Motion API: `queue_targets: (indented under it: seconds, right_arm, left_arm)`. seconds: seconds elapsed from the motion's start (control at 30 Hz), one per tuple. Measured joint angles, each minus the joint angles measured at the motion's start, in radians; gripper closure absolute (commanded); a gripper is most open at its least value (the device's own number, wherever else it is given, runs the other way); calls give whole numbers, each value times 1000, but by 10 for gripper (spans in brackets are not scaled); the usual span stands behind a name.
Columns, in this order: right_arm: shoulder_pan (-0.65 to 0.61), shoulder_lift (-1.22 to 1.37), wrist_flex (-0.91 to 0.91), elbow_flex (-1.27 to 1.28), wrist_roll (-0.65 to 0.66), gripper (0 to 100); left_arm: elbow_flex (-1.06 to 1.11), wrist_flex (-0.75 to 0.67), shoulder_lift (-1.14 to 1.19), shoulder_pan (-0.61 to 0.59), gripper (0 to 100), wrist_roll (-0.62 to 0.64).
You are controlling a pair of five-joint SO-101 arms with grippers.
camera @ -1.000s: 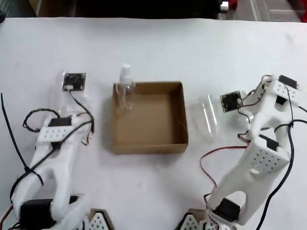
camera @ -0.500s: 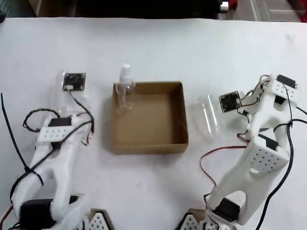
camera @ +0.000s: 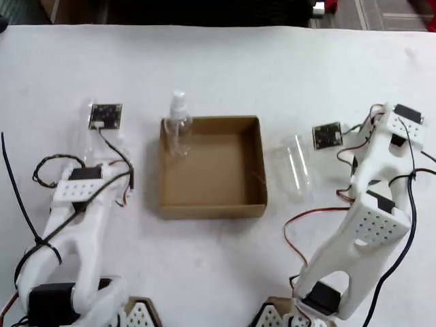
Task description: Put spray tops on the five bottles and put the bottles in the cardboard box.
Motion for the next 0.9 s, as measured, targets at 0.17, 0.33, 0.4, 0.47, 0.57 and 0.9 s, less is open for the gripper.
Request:
queue_targets:
  seconds: [0.17, 0.33, 0.4, 0.47, 0.57, 0.9]
  right_arm:
    - [-3, 0, 172, -163, -31, 982]
    - [-8, -32, 183, -204, -173, 981]
    - [-23, -68, 183, -204, -252, 981]
    - [-48, -106, 184, -204, -356, 981]
    - [-87, -190, 184, -204, -523, 981]
    - [-201, -529, 184, -206, -1046, 982]
  left_arm:
    - [0, 0, 0, 0, 975, 0]
    - [0, 0, 0, 0, 975, 0]
    - [0, 0, 0, 0, 976, 0]
    - [0, 0, 0, 0, 976, 0]
    - [0, 0, 0, 0, 976, 0]
    - [-17, 100, 0, -18, 976, 0]
